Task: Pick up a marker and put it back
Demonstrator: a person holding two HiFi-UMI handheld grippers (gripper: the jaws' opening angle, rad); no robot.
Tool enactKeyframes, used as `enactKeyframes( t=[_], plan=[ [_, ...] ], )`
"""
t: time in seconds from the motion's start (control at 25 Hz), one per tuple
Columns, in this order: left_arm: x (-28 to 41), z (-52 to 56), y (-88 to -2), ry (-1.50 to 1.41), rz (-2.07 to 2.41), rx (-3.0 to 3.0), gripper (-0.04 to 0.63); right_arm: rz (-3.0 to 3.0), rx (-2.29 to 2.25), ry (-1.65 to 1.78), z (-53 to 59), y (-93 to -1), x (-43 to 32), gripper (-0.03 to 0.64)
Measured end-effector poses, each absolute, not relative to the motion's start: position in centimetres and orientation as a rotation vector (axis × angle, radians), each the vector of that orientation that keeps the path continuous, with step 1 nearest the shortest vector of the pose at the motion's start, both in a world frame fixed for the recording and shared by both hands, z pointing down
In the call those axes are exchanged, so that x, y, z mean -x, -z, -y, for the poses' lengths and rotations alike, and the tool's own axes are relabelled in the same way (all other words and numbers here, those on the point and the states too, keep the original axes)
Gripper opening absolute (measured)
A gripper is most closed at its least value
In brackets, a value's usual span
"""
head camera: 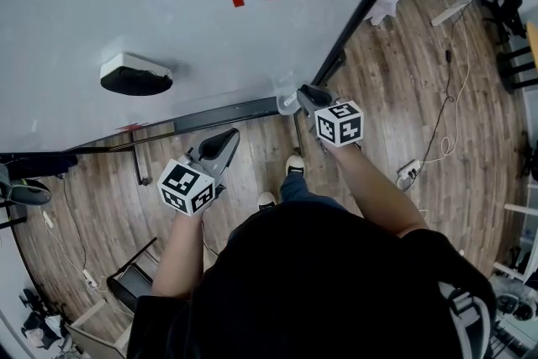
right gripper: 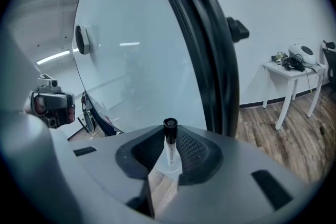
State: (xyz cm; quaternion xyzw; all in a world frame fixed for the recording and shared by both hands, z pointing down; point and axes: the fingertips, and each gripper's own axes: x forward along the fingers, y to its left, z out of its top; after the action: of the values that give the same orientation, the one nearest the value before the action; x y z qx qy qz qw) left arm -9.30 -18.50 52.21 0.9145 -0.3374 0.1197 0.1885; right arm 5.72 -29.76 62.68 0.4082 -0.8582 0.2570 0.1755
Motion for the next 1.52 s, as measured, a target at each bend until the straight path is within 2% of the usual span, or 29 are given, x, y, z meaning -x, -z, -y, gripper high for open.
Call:
enactKeyframes(
  t=[0.76, 1.52],
  plan=[
    [9.5, 15.6, -49.0, -0.320, 0.925, -2.680, 0.015, 2.549, -1.239, -0.584, 25.1, -53.0, -8.1, 0.066],
    [10.1, 14.2, -47.0, -0.309, 0.937, -2.737, 0.015, 2.545, -1.313, -0.563, 18.1, -50.4, -11.0, 0.065]
  ],
)
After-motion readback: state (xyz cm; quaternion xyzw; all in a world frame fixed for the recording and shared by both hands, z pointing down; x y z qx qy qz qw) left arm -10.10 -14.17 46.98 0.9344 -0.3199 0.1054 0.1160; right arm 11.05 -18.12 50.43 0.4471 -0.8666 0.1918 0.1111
